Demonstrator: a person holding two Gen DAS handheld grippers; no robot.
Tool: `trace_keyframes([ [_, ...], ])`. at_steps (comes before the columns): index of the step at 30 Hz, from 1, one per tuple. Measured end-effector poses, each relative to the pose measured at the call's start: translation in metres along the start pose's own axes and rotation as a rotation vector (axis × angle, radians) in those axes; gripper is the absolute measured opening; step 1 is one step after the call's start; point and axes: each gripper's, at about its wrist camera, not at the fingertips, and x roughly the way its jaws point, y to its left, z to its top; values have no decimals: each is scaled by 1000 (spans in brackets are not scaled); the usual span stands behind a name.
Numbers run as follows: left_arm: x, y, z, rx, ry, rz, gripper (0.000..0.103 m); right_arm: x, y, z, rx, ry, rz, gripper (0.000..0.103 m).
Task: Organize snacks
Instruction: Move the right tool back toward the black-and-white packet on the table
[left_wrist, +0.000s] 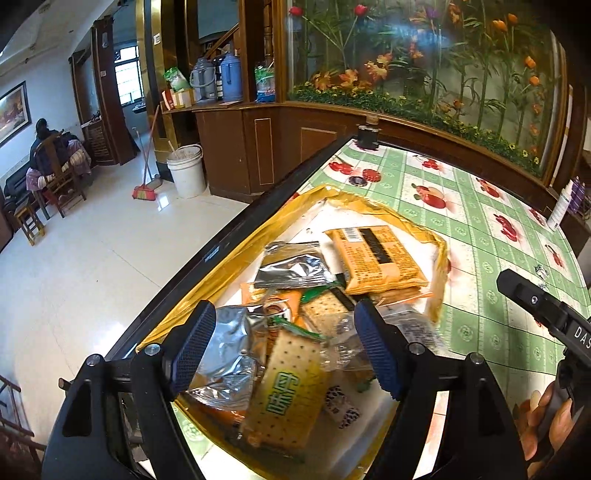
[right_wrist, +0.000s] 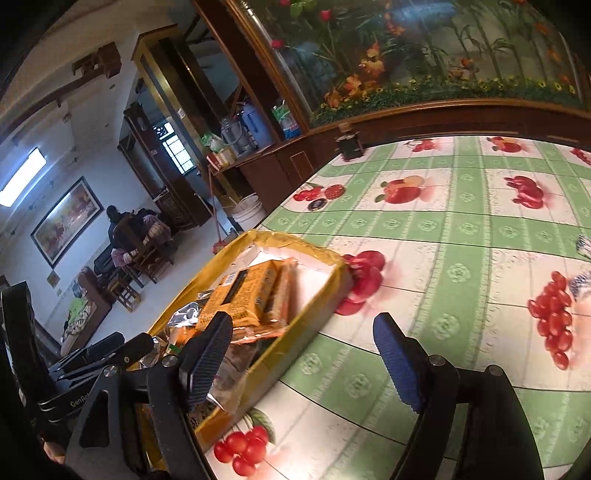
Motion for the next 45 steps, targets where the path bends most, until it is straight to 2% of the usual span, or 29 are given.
trace_keyframes([
  [6,-6,-27,-1,30,-5,-41,78,-34,-34,-9,40,-36,-52,80],
  [16,-13,-92,-6,141,10,-133,78,-89,-104,-28,122,-77,-174,80],
  [28,-12,-162,-18,248,60,-246,78,-124,-156,-30,157,-107,-285,81],
  [33,-13,-176,-22,273,67,-248,77,-130,-165,-28,167,-119,-295,81],
  [45,-18,-187,-19,286,17,-208,78,-131,-172,-27,162,-126,-309,81],
])
